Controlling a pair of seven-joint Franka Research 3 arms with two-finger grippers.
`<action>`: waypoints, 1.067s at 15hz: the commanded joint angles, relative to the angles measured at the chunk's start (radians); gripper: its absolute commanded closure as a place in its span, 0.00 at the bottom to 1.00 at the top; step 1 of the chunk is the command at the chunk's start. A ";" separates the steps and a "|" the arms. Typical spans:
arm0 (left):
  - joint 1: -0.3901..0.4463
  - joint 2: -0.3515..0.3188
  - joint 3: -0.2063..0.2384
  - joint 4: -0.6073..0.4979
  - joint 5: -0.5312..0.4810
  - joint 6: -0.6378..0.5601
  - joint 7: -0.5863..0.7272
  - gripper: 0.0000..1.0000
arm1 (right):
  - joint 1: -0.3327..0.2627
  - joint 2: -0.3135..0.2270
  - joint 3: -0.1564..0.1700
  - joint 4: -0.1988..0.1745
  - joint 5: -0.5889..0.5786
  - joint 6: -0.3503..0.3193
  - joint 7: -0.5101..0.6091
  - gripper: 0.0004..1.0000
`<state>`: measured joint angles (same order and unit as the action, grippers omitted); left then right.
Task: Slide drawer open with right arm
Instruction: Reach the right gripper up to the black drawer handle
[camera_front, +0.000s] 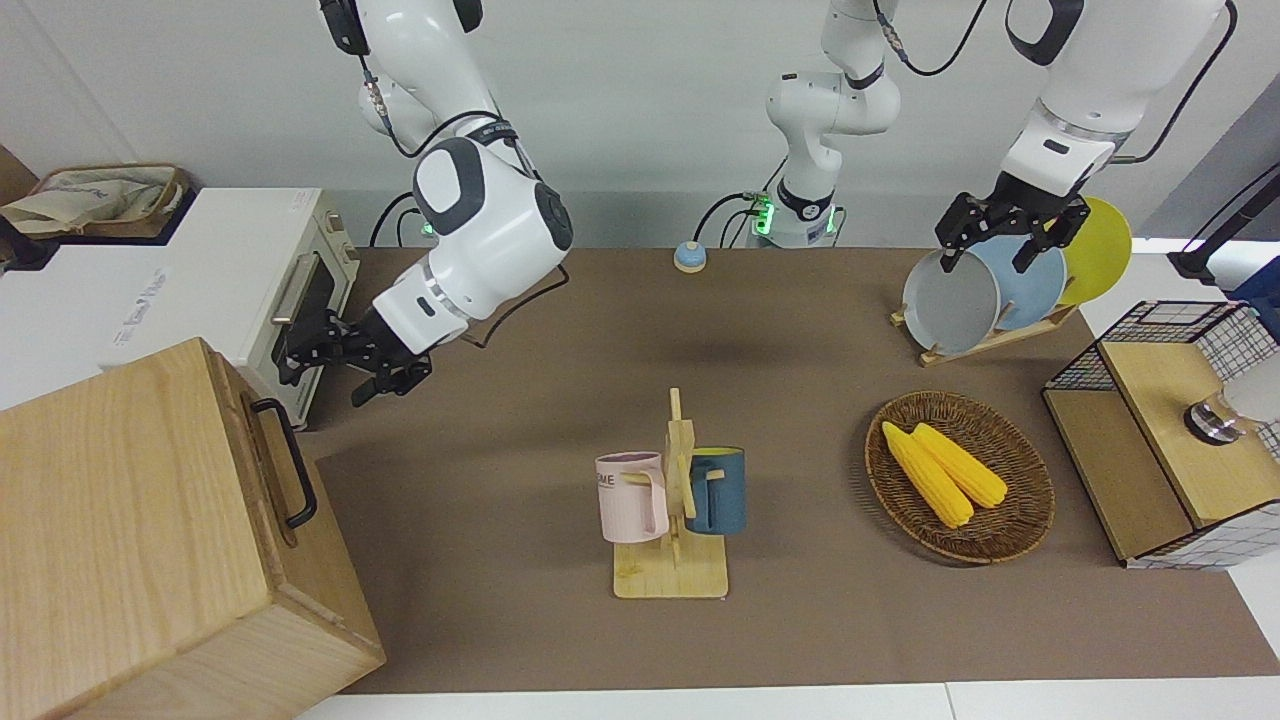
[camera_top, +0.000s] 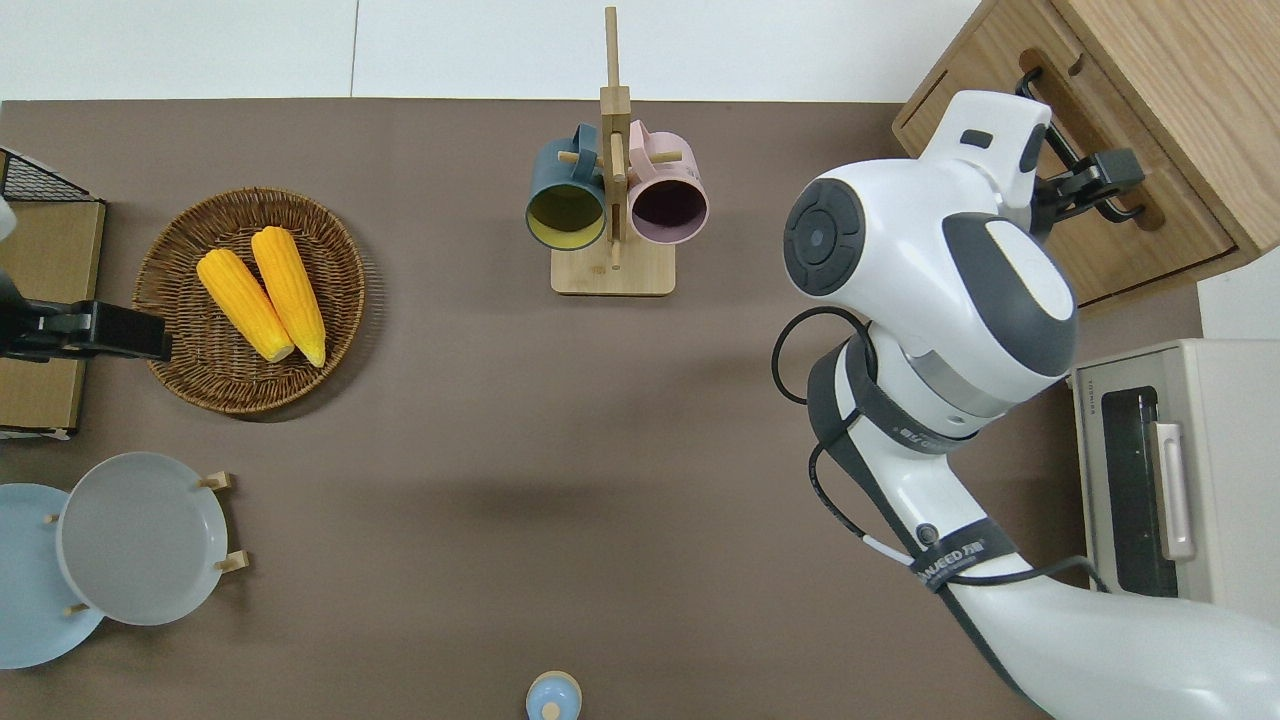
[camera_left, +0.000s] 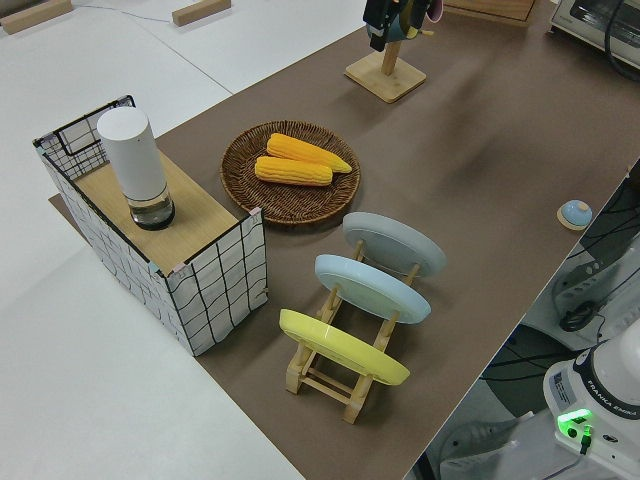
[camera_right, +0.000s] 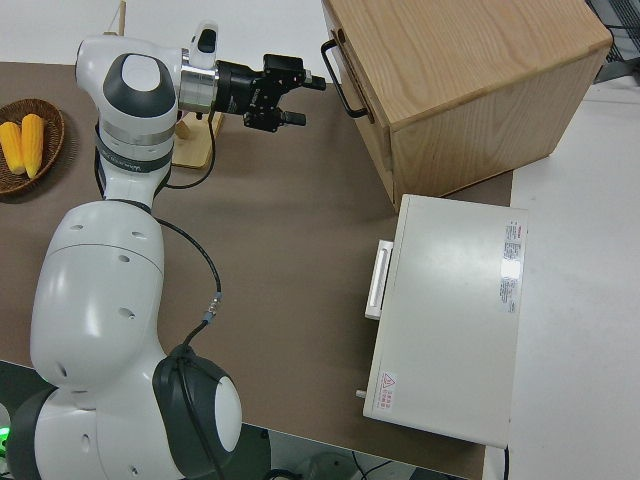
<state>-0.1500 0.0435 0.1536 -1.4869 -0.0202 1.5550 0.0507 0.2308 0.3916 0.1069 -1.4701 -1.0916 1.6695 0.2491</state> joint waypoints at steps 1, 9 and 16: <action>-0.017 0.013 0.017 0.020 0.012 0.000 0.008 0.00 | 0.005 0.030 0.001 -0.042 -0.100 0.032 0.081 0.02; -0.017 0.013 0.017 0.020 0.012 0.000 0.008 0.00 | 0.015 0.096 0.001 -0.079 -0.321 0.021 0.157 0.02; -0.017 0.013 0.017 0.020 0.012 0.000 0.008 0.00 | 0.005 0.153 -0.006 -0.078 -0.513 0.018 0.159 0.02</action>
<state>-0.1500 0.0435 0.1536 -1.4869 -0.0202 1.5550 0.0507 0.2448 0.5290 0.0974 -1.5405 -1.5234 1.6879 0.3849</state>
